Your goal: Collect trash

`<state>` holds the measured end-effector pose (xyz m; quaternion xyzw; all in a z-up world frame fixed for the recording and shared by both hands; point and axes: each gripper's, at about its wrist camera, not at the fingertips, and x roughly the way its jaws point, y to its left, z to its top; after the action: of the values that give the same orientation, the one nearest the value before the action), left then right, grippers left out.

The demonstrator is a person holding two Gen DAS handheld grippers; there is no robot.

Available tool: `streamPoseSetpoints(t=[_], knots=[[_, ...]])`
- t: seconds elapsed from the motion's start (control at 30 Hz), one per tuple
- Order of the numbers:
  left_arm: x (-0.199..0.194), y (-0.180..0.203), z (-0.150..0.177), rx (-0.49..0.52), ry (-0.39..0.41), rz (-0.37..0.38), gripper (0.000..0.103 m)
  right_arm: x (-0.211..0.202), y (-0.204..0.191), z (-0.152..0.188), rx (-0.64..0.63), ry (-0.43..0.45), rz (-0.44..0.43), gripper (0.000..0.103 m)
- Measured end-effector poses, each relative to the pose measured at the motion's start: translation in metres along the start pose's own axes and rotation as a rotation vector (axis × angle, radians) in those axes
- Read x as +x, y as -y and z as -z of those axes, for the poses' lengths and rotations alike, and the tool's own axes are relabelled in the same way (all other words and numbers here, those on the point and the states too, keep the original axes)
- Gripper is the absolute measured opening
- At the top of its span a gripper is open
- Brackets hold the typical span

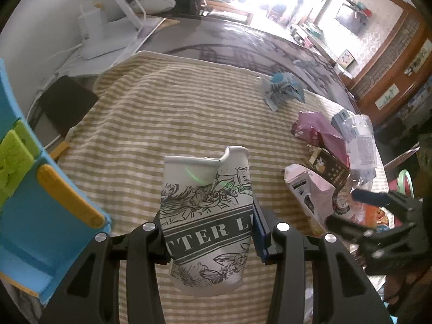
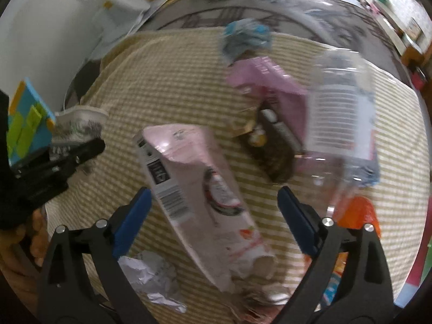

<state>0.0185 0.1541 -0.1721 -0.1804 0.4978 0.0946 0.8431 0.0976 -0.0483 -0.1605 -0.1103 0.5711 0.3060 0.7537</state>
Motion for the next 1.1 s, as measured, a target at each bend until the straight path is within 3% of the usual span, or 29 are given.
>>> streamPoseSetpoints(t=[0.07, 0.13, 0.3, 0.67, 1.1], knots=[[-0.001, -0.002, 0.0, -0.008, 0.004, -0.002, 0.042, 0.007, -0.009, 0.001, -0.046, -0.008, 0.027, 0.092], [-0.001, -0.003, -0.001, -0.011, 0.005, -0.002, 0.042, 0.013, -0.015, 0.003, -0.077, -0.028, 0.038, 0.074], [-0.004, 0.001, -0.002, -0.006, 0.015, 0.003, 0.042, -0.006, -0.018, 0.003, -0.091, 0.034, 0.042, 0.06], [-0.018, 0.039, -0.01, 0.053, 0.052, 0.066, 0.042, -0.108, 0.023, 0.011, 0.072, 0.319, 0.028, 0.059], [-0.034, 0.107, -0.008, 0.163, 0.079, 0.116, 0.042, -0.143, 0.053, 0.04, 0.149, 0.41, 0.036, 0.059]])
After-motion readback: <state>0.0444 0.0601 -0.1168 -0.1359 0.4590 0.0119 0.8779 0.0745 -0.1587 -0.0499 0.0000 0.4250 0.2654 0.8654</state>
